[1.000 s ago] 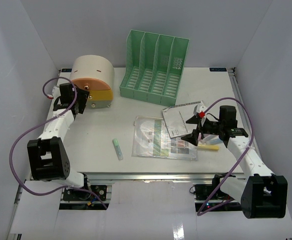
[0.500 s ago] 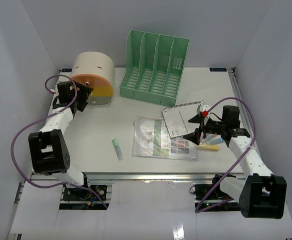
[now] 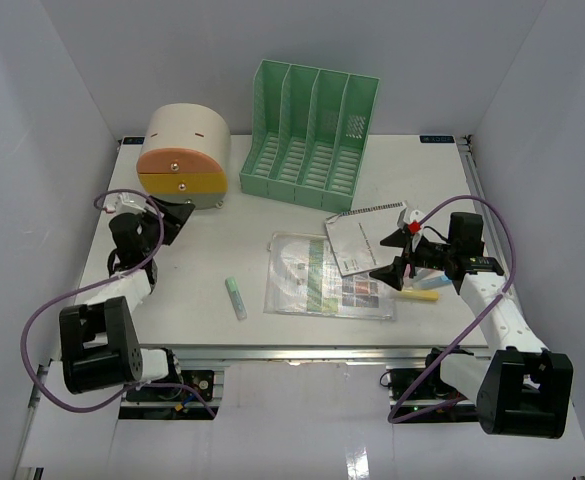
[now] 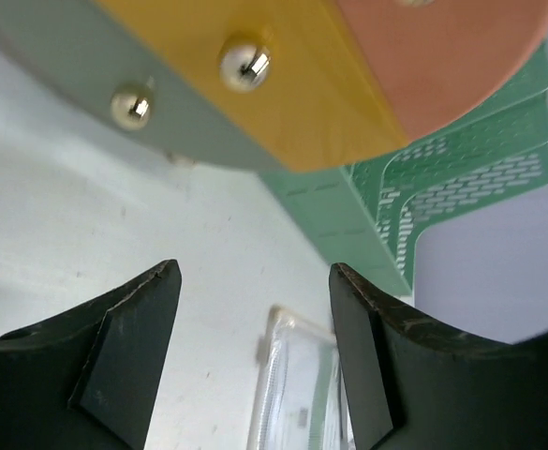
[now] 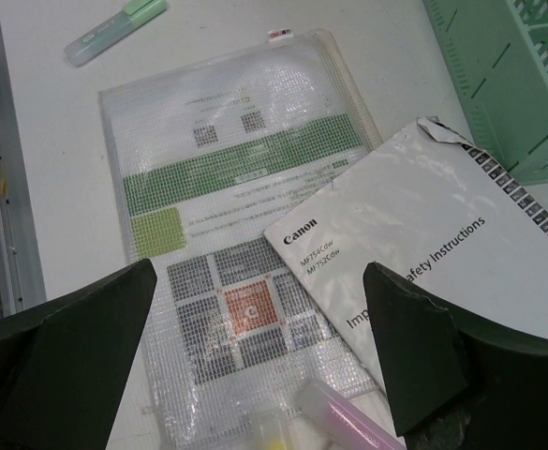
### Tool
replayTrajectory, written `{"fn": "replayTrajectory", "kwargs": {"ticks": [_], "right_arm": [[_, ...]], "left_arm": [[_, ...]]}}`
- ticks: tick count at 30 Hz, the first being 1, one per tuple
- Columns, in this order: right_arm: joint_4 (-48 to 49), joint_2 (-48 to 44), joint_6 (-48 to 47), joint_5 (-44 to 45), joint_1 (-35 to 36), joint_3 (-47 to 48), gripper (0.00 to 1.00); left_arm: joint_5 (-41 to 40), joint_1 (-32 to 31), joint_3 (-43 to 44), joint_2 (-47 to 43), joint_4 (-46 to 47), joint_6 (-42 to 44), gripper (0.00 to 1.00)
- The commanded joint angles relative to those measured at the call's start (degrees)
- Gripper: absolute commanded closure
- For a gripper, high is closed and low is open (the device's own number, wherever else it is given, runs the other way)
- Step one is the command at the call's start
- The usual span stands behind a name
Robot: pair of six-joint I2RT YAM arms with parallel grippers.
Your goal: Organize the desk
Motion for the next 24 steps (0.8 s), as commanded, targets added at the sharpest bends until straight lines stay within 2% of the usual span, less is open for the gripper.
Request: {"fn": "replayTrajectory", "kwargs": {"ticks": [1,4,7,16,24], "right_arm": [[-0.8,-0.7,-1.1,-1.7,-0.3,1.0,0.02],[-0.9,-0.8,-1.3,-1.6,-0.5,1.0,0.02],[-1.0,-0.8,-1.5,-1.6,-0.6,1.0,0.02],[-1.4,-0.2,-2.0,-1.6,-0.8,1.1,0.02],[-1.5,0.5,-2.1,-1.2,-1.1,1.1,0.02]], "left_arm": [[6.9,1.1,-4.7,7.1,15.7,-6.1,0.4],[8.8,1.9,-5.1,13.9,26.4,-11.1,0.52],[10.5,2.6,-2.9,20.7,31.2,-14.2,0.54],[8.6,3.4,7.5,30.2,26.3,-9.9,0.45],[7.3,3.6,13.6,36.1,22.9,-10.9,0.46]]}}
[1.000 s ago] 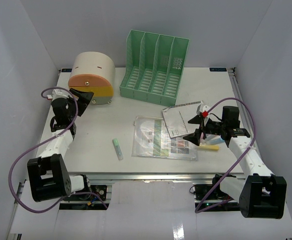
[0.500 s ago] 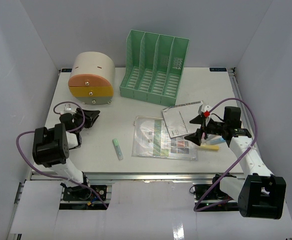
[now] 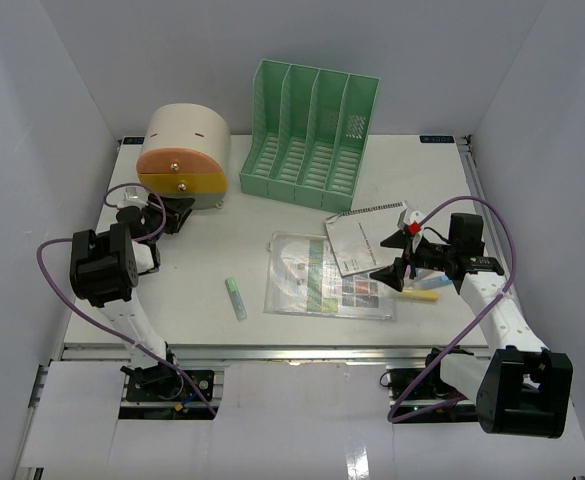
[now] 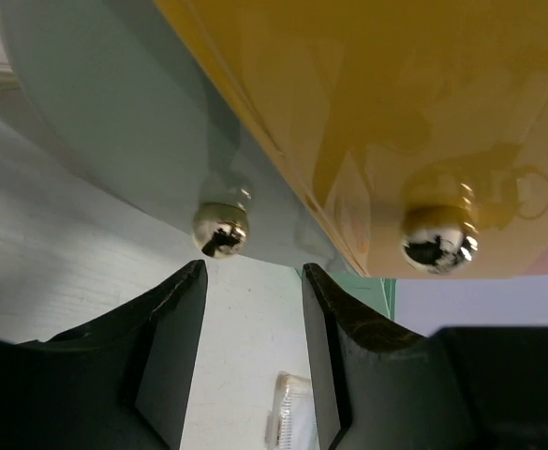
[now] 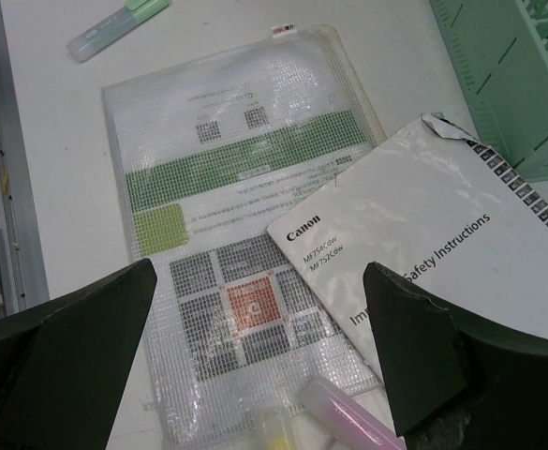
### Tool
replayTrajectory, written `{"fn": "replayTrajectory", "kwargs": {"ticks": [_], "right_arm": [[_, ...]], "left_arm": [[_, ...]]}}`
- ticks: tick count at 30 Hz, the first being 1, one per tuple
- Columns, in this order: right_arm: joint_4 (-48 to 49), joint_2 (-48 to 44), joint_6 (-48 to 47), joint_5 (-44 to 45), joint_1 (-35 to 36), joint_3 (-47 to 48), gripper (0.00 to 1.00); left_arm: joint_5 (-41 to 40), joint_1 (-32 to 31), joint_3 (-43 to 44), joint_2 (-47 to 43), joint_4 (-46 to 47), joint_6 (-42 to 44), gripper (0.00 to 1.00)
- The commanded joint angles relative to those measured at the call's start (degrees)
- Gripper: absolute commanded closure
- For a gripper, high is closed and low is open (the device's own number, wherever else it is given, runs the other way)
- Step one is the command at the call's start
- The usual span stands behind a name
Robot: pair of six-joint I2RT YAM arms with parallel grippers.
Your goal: Organize the desk
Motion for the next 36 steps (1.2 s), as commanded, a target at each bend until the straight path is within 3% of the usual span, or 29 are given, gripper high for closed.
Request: {"fn": "replayTrajectory", "kwargs": {"ticks": [1,11,16,20,28,31,36], "right_arm": [[-0.2,0.4,-0.9,-0.9,-0.5,1.1,0.02],[-0.7,0.6,-1.2,-1.3,-1.0,1.2,0.02],[-0.8,0.6,-1.2,-1.4,-1.3,1.2,0.02],[-0.9,0.4,-1.2,-1.5,-1.6,1.3,0.02],[-1.5,0.2,-1.4,-2.4,-1.8,1.4,0.02],[-1.7,0.1,-1.6,-2.7,-1.8,1.5,0.02],[-2.2,-0.5,-1.8,-2.6,-2.1,1.4,0.02]], "left_arm": [[-1.4,0.4,3.2,1.8,-2.3,0.3,0.47],[-1.9,0.9,6.8,4.4,-3.4,0.5,0.56],[-0.6,1.5,6.4,4.5,-3.4,0.7,0.73],[1.4,2.0,1.6,1.6,-0.7,0.6,0.85],[1.5,1.9,-13.7,-12.2,-6.4,6.8,0.89],[0.2,2.0,-16.4,-16.2,-10.0,8.8,0.82],[0.2,2.0,-15.5,-19.6,-16.3,11.0,0.4]]}}
